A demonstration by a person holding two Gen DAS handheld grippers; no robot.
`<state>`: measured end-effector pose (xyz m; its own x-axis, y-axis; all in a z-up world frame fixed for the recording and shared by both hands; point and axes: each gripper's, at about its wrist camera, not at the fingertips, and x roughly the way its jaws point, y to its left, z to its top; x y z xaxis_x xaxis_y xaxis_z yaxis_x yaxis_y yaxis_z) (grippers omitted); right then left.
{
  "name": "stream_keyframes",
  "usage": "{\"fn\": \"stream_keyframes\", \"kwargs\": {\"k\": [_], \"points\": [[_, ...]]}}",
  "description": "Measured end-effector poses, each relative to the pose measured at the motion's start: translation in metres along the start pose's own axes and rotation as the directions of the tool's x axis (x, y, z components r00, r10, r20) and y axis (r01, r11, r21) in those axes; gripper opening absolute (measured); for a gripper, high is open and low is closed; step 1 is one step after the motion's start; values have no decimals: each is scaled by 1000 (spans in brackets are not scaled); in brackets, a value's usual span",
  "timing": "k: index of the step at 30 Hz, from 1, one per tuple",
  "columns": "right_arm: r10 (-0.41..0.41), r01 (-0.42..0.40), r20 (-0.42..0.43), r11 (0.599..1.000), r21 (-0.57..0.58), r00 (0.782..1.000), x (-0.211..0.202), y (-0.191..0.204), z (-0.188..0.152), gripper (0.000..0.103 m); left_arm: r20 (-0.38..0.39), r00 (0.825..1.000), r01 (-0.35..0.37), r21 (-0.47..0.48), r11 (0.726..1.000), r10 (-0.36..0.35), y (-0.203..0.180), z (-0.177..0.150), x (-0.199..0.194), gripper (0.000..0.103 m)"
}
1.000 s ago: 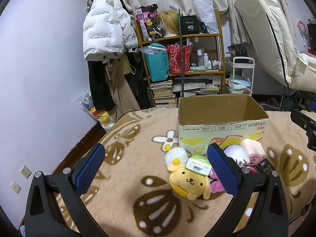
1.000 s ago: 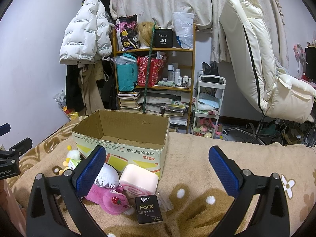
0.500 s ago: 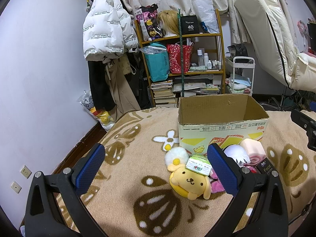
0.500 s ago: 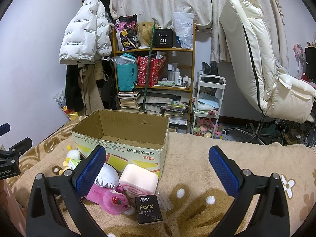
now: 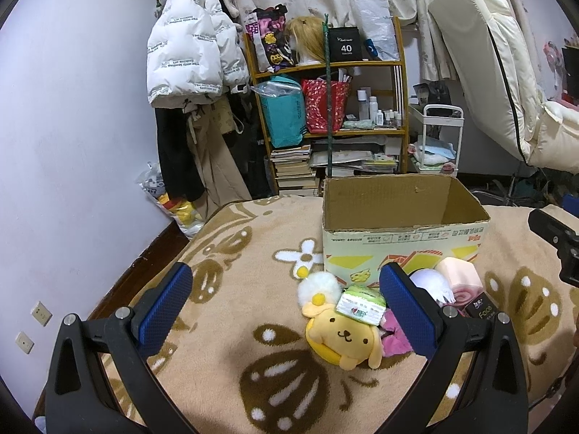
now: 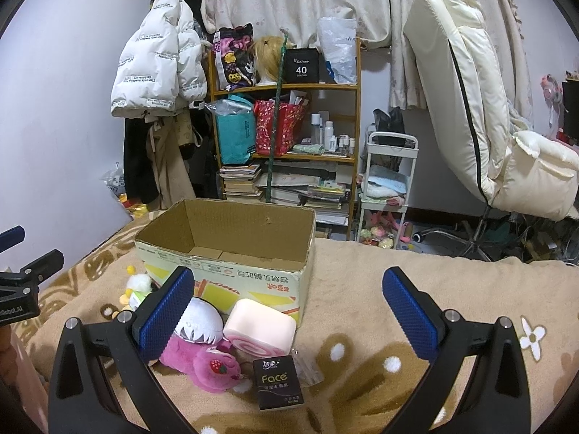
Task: Organize soft objects
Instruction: 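Move the left tool to the green tissue pack while the right tool reaches the pink sponge block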
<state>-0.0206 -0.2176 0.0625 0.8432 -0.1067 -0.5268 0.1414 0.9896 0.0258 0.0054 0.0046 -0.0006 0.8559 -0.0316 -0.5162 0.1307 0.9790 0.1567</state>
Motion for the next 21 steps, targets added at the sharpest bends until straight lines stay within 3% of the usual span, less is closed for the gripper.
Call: {"fn": "stream_keyframes", "kwargs": {"k": [7,13,21], "points": [[16,-15,-16,999,33,1000,16,-13,0,103,-21,1000,22,40,999,-21,-9,6,15,102],[23,-21,-49,999,35,999,35,-13,0,103,-86,994,70,40,997,-66,-14,12,39,102],[48,-43,-133,998,42,990,68,-14,-2,103,-148,984,109,41,993,-102,-21,13,64,102]]}}
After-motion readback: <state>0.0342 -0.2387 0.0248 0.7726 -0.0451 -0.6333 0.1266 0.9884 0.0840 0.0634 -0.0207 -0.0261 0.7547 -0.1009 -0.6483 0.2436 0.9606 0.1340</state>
